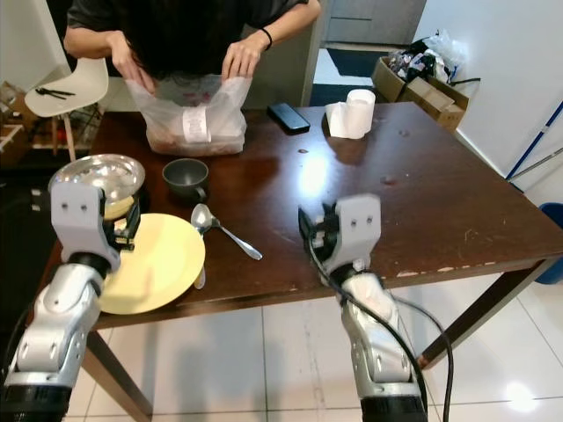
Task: Setting the table
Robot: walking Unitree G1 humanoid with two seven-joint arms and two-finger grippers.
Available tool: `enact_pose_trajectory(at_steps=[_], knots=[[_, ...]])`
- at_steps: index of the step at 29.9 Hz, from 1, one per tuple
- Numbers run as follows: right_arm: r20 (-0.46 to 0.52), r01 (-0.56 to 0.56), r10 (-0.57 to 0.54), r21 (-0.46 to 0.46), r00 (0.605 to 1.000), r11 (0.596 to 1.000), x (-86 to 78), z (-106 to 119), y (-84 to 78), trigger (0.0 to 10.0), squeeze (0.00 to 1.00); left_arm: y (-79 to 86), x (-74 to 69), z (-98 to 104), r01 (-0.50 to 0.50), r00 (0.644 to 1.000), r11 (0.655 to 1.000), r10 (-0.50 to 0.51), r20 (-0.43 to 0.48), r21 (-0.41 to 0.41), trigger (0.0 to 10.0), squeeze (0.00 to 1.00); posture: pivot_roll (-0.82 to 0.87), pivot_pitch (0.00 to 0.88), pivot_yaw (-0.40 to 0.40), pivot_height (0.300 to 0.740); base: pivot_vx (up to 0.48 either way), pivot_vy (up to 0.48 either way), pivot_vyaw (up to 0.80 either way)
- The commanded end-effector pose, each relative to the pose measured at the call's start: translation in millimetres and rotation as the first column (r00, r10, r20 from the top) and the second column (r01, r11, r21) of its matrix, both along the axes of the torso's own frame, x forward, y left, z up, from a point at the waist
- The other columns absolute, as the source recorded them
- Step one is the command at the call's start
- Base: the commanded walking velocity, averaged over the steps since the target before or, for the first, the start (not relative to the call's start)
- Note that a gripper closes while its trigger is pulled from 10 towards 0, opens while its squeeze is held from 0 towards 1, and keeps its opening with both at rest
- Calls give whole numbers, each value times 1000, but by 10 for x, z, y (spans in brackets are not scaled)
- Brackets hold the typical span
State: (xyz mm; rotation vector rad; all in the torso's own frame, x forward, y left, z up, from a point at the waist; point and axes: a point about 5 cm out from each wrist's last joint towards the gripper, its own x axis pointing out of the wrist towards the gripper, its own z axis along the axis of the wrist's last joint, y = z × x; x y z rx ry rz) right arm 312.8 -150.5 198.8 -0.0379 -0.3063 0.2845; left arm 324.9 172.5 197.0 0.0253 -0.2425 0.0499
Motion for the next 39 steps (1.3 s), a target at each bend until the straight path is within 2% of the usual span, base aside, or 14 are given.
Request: enact_pose_trajectory(at_steps=[1,16,39], knots=[[-9,-22,22,-13,1000,1000,-19,-40,35,10000,0,34,-5,-1,-16,1000,1000,16,-8,-12,10000,0,-63,0,49,740,0,0,0],[6,-46,46,-27,999,999,12,35,73,10000,0,38,-5,-25,-17,1000,1000,17,-19,-10,10000,0,-65,0,47,740,0,0,0],[5,-40,41,-34,999,999,25,53,30,10000,0,0,7,-47,-9,1000,1000,8,-20,-17,10000,0,-79,0,39,740,0,0,0]])
